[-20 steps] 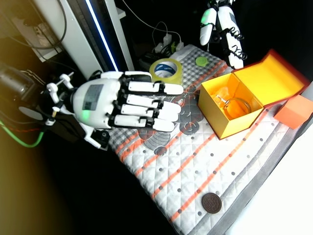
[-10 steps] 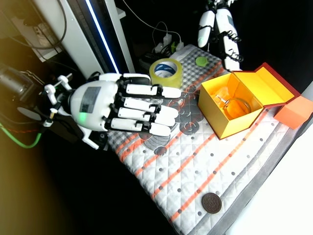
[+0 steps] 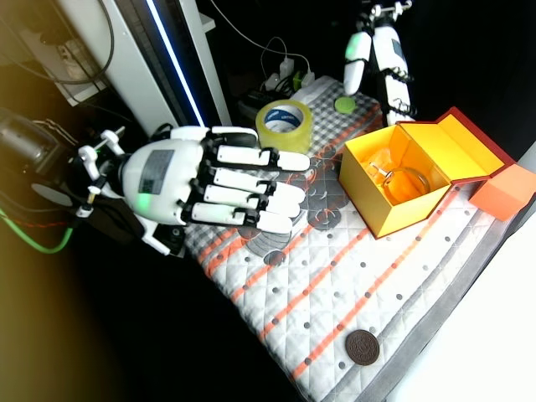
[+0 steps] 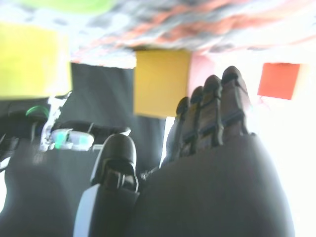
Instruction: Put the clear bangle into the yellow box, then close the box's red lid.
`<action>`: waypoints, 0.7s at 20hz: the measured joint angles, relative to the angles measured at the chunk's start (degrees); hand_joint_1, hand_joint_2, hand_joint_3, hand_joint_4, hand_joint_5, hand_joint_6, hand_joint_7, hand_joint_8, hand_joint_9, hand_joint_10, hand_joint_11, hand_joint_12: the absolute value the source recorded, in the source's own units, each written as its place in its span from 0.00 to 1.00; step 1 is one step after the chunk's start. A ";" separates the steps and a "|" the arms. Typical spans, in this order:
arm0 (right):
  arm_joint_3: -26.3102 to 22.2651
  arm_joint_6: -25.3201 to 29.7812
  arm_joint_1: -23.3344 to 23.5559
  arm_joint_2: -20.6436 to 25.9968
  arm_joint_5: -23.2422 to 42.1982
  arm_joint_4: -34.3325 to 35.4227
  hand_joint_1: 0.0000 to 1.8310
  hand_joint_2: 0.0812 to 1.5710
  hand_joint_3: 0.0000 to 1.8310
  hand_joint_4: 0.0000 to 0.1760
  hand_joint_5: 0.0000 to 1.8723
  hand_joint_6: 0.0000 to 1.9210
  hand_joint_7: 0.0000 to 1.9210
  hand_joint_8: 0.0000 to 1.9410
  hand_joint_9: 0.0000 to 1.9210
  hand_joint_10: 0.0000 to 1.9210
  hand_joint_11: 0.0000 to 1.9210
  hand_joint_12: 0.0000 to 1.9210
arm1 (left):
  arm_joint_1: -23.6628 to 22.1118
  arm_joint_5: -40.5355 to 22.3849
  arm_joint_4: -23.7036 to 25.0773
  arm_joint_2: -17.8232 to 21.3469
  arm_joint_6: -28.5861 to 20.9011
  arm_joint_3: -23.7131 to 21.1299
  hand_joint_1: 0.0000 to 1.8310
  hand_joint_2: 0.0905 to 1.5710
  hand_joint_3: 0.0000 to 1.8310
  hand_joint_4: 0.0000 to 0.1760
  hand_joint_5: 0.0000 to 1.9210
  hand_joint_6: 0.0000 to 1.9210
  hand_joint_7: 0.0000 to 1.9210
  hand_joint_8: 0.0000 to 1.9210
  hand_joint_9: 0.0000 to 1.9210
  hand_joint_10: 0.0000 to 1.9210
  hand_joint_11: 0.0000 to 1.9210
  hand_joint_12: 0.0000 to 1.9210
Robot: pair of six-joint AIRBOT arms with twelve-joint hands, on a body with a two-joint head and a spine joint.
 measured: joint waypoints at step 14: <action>0.00 0.42 -0.66 0.00 0.02 0.11 0.00 0.83 0.00 0.42 0.12 0.00 0.23 0.00 0.14 0.01 0.02 0.16 | -7.56 -7.37 -5.27 -1.57 2.78 2.14 0.00 0.85 0.00 0.00 0.05 0.00 0.03 0.00 0.04 0.01 0.04 0.02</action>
